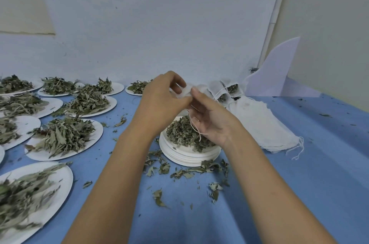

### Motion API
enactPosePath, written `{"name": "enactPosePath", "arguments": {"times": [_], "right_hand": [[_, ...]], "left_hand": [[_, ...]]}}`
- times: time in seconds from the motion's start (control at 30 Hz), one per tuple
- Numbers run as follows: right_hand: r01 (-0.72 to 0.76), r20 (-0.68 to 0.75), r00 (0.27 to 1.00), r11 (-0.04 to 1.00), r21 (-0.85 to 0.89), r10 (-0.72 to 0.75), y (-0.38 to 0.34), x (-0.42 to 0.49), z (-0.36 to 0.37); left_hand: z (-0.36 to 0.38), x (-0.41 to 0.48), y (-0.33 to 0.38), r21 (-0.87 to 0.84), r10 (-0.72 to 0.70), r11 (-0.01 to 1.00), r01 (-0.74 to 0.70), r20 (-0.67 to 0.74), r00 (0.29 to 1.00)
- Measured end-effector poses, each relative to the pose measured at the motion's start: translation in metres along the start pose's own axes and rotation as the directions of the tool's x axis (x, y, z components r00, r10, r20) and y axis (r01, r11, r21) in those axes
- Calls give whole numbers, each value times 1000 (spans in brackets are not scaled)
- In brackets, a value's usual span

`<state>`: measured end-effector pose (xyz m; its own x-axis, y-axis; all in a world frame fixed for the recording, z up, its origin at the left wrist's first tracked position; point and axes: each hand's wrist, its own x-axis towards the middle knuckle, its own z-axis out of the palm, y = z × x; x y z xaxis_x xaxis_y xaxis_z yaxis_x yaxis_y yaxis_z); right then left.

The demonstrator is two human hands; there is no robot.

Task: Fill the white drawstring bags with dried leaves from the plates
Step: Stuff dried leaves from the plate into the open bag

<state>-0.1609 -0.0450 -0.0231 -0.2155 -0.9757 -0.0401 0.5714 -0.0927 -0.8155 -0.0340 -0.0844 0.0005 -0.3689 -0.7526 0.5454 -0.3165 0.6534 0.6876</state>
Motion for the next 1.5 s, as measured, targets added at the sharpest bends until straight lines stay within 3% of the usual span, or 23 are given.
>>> {"name": "enactPosePath", "arguments": {"times": [0.17, 0.27, 0.4, 0.47, 0.53, 0.63, 0.77, 0.83, 0.97, 1.03, 1.13, 1.27, 1.5], "right_hand": [[173, 30, 984, 929, -326, -173, -3, -2, 1], [229, 28, 971, 891, -392, -238, -5, -5, 3], [250, -49, 952, 858, -448, -303, -2, -7, 8], [279, -153, 898, 803, -526, -413, 0, -5, 9], [336, -169, 827, 711, -617, -537, 3, -5, 8], [426, -52, 729, 512, -746, -683, 6, -7, 9], [502, 38, 666, 409, -762, -745, 7, -6, 10], [475, 101, 635, 285, -833, -766, 8, -6, 10], [299, 268, 619, -93, -950, -739, 13, -4, 6], [270, 308, 625, -172, -947, -717, 14, -4, 7], [267, 314, 624, -183, -946, -716, 16, -3, 8], [322, 310, 613, -128, -938, -727, 15, -1, 7], [313, 211, 713, 35, -949, -669, 24, 3, 6]], "left_hand": [[-3, 1, -1, 44, 0, 999, 0, 18, 1000], [-5, 2, -2, -8, -31, 999, 31, -7, 999], [-5, 2, -3, 29, -71, 997, 78, -178, 982], [-6, 1, -2, 54, -50, 996, 66, -261, 964], [-5, -1, -1, 104, 18, 995, 7, -243, 970], [-1, -1, 0, 183, 93, 981, -61, -175, 980], [1, 1, -3, 178, 123, 979, -96, -144, 982], [1, 2, -6, 236, 138, 966, -107, -115, 984], [-1, 1, -6, 356, 176, 923, -144, -58, 983], [-1, 0, -4, 425, 205, 888, -174, -27, 978], [-1, -1, -4, 517, 243, 832, -203, -10, 970], [-4, 0, -8, 571, 214, 810, -134, -76, 974], [2, -2, -15, 495, 63, 869, -8, -94, 994]]}}
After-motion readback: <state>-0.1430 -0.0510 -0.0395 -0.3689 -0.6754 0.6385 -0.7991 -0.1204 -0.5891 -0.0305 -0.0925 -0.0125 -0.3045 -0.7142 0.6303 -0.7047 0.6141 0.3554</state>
